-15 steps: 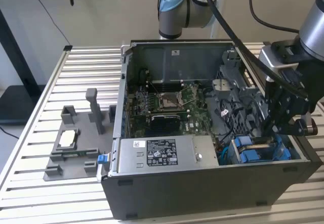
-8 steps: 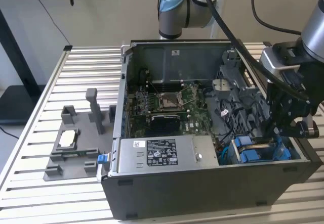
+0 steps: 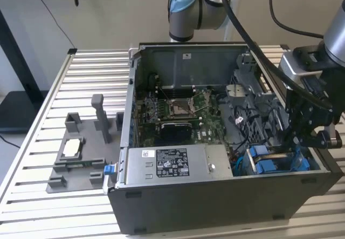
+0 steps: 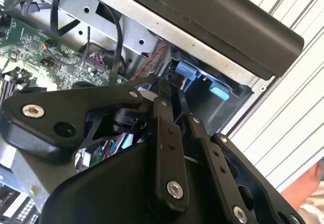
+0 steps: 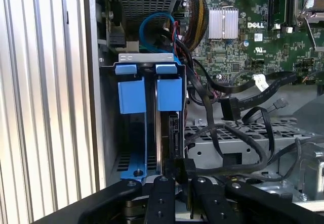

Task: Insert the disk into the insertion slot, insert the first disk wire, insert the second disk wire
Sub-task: 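Insert the first disk wire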

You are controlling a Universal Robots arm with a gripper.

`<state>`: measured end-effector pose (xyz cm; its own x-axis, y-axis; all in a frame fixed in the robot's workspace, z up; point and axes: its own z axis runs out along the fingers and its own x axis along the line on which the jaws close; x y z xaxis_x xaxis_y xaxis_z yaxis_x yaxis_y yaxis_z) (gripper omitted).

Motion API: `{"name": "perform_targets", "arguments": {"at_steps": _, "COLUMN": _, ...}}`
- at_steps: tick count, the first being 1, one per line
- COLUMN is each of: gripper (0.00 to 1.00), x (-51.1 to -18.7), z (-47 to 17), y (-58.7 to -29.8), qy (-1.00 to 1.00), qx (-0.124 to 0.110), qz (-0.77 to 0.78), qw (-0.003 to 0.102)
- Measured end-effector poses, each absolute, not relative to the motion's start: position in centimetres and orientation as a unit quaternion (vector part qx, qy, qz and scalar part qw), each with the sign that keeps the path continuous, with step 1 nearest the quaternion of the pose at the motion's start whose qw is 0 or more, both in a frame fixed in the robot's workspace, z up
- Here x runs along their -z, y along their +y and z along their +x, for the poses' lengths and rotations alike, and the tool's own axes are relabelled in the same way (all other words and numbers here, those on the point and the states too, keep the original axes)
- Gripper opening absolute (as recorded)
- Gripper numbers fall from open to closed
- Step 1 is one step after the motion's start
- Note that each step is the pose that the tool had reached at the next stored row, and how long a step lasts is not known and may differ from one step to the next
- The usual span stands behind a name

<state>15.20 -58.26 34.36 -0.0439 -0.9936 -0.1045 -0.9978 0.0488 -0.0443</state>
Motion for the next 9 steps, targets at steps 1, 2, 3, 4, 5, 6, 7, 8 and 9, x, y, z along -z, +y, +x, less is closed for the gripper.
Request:
{"name": "perform_targets", "arguments": {"at_steps": 1, "gripper": 0.19, "x": -34.33, "z": 15.2, "y": -58.24, "qy": 0.722, "qx": -0.02, "qz": -0.689, "qw": 0.053}}
{"name": "perform_targets", "arguments": {"at_steps": 2, "gripper": 0.19, "x": -34.32, "z": 15.2, "y": -58.2, "qy": 0.722, "qx": -0.02, "qz": -0.689, "qw": 0.053}}
{"name": "perform_targets", "arguments": {"at_steps": 3, "gripper": 0.19, "x": -34.31, "z": 15.2, "y": -58.16, "qy": 0.722, "qx": -0.021, "qz": -0.689, "qw": 0.053}}
{"name": "perform_targets", "arguments": {"at_steps": 4, "gripper": 0.19, "x": -34.3, "z": 15.2, "y": -58.1, "qy": 0.722, "qx": -0.021, "qz": -0.689, "qw": 0.054}}
{"name": "perform_targets", "arguments": {"at_steps": 5, "gripper": 0.19, "x": -34.29, "z": 15.2, "y": -58.03, "qy": 0.722, "qx": -0.021, "qz": -0.689, "qw": 0.054}}
{"name": "perform_targets", "arguments": {"at_steps": 6, "gripper": 0.19, "x": -34.29, "z": 15.21, "y": -57.96, "qy": 0.722, "qx": -0.021, "qz": -0.689, "qw": 0.054}}
{"name": "perform_targets", "arguments": {"at_steps": 7, "gripper": 0.19, "x": -34.27, "z": 15.2, "y": -57.93, "qy": 0.722, "qx": -0.021, "qz": -0.689, "qw": 0.054}}
{"name": "perform_targets", "arguments": {"at_steps": 8, "gripper": 0.19, "x": -34.25, "z": 15.2, "y": -57.93, "qy": 0.722, "qx": -0.021, "qz": -0.689, "qw": 0.054}}
{"name": "perform_targets", "arguments": {"at_steps": 9, "gripper": 0.19, "x": -34.24, "z": 15.2, "y": -57.92, "qy": 0.722, "qx": -0.021, "qz": -0.689, "qw": 0.054}}
